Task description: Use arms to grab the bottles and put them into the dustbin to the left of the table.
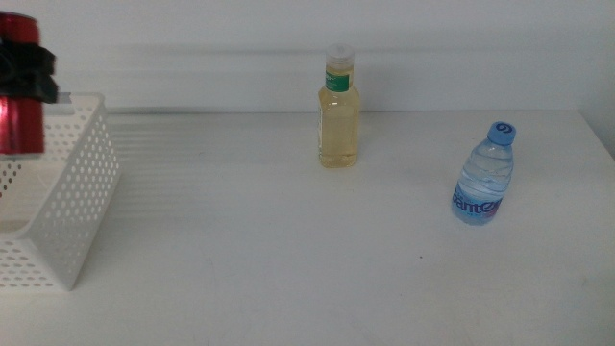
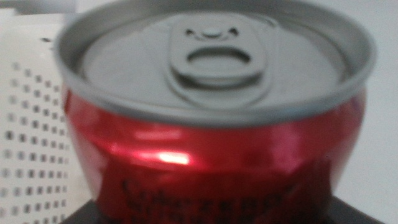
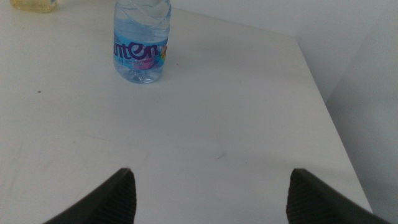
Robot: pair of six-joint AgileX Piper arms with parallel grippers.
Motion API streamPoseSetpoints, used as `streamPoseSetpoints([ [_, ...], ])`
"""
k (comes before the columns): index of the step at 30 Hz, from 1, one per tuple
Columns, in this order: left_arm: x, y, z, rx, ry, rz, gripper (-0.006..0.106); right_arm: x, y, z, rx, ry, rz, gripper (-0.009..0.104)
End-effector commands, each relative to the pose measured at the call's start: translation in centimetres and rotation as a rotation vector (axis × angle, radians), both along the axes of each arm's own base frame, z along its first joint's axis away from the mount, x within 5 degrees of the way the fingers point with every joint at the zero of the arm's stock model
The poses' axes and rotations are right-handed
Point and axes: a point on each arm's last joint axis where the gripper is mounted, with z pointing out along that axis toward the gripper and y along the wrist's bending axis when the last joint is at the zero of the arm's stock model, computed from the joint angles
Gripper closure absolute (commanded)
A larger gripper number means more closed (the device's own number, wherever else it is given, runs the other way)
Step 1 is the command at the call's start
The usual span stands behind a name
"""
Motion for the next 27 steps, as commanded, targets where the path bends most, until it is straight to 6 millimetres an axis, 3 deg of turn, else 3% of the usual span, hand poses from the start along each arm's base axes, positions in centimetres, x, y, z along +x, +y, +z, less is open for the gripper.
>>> streamPoseSetpoints([
  [1, 0.3, 1.1, 3.2, 0.001, -0.123, 0.033, 0.105, 0.0, 0.0, 0.9, -0.026, -0.099, -0.001, 0.032],
  [5, 1.6, 3.2, 2.5, 0.006, -0.076, 0.065, 0.105, 0.0, 0.0, 0.9, -0.026, -0.099, -0.001, 0.032],
  [10, 3.4, 5.2, -0.1, 0.03, -0.006, 0.049, 0.105, 0.0, 0.0, 0.9, -0.025, -0.099, -0.001, 0.032],
  [27, 8.1, 7.0, -10.2, 0.027, 0.218, 0.035, 0.105, 0.0, 0.0, 0.9, -0.026, -0.099, -0.001, 0.032],
])
